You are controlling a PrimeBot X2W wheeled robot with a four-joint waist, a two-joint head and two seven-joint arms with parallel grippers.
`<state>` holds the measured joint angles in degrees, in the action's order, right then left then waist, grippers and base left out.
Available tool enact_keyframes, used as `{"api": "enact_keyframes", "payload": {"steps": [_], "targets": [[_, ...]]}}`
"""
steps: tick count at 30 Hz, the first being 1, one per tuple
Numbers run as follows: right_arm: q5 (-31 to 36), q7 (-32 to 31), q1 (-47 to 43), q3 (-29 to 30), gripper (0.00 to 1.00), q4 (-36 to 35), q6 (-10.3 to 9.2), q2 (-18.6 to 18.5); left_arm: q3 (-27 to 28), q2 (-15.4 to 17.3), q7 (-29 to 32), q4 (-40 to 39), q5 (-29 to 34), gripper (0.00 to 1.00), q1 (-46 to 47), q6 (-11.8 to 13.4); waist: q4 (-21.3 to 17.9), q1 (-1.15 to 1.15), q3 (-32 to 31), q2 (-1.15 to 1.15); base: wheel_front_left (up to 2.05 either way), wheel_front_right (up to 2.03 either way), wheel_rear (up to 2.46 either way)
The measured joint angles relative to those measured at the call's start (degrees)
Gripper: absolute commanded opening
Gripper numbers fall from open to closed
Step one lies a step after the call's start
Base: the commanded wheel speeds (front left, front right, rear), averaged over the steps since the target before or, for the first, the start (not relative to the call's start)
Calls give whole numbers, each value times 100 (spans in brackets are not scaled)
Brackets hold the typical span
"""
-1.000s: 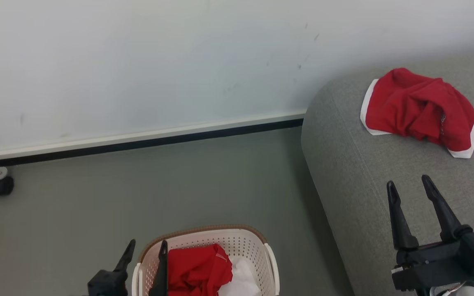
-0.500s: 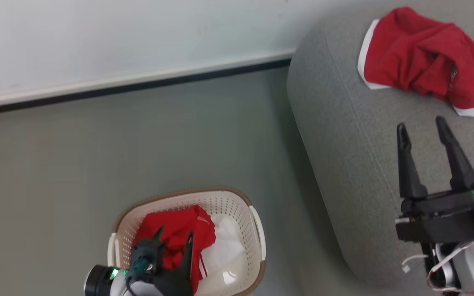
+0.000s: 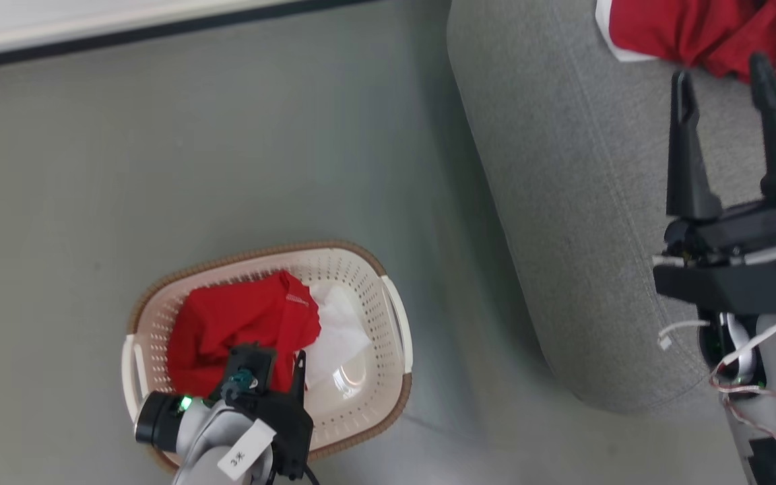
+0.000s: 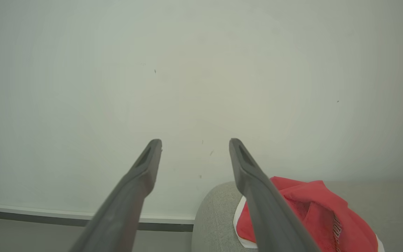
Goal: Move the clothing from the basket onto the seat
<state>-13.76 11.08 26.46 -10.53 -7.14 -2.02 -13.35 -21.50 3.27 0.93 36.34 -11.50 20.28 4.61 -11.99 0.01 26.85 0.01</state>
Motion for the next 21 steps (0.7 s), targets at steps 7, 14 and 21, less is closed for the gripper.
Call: {"api": "enact_keyframes", "payload": {"steps": [7, 14, 21], "targets": [[2, -43, 548, 19, 100, -114, 1, 37, -65, -14, 9, 352, 69, 100, 534, 43, -104, 0, 603, 0, 0, 0, 0], [1, -41, 860, 18, 100, -192, 3, 77, -121, -19, 18, 612, 99, 100, 1020, 43, -164, -1, 1209, 0, 0, 0, 0], [1, -4, 1196, 76, 100, -304, 7, 87, -163, -20, 49, 828, 183, 100, 1584, 43, -203, -1, 1810, -1, 0, 0, 0]]}}
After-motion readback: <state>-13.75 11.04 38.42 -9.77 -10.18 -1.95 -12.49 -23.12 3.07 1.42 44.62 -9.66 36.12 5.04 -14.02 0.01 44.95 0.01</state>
